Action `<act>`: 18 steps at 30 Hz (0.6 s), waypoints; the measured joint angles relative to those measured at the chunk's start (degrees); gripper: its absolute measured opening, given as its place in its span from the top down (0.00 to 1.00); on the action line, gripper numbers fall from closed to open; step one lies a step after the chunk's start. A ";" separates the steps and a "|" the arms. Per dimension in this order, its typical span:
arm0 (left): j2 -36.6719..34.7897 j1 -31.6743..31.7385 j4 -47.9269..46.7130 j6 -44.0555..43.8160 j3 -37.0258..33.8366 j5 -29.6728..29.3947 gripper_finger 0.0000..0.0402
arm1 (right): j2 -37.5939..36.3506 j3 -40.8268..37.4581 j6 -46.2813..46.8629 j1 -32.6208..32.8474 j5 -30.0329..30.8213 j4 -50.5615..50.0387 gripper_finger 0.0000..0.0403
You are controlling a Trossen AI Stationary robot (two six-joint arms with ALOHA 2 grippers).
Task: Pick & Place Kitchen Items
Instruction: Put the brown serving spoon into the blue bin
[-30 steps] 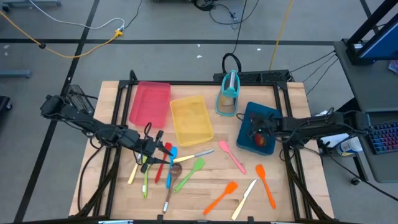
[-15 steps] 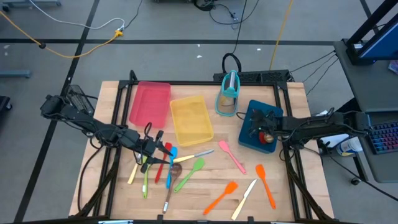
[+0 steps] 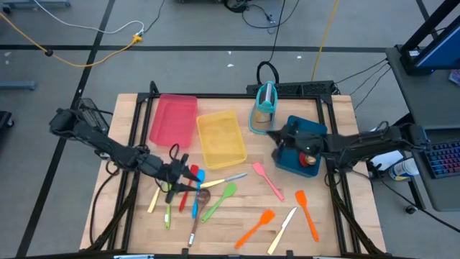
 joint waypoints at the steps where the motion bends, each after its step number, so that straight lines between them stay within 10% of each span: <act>1: 1.00 -0.74 0.05 -1.65 0.00 -1.70 0.61 | 0.00 0.00 -1.82 1.21 -1.93 3.31 1.00; 11: 12.76 -6.56 1.00 -9.87 5.74 -12.65 0.61 | 0.00 0.00 -7.31 9.69 -12.70 16.80 0.92; 18: 24.16 -9.91 -22.45 -16.04 21.82 -13.34 0.61 | 2.74 0.00 -8.57 12.52 -12.75 20.66 0.76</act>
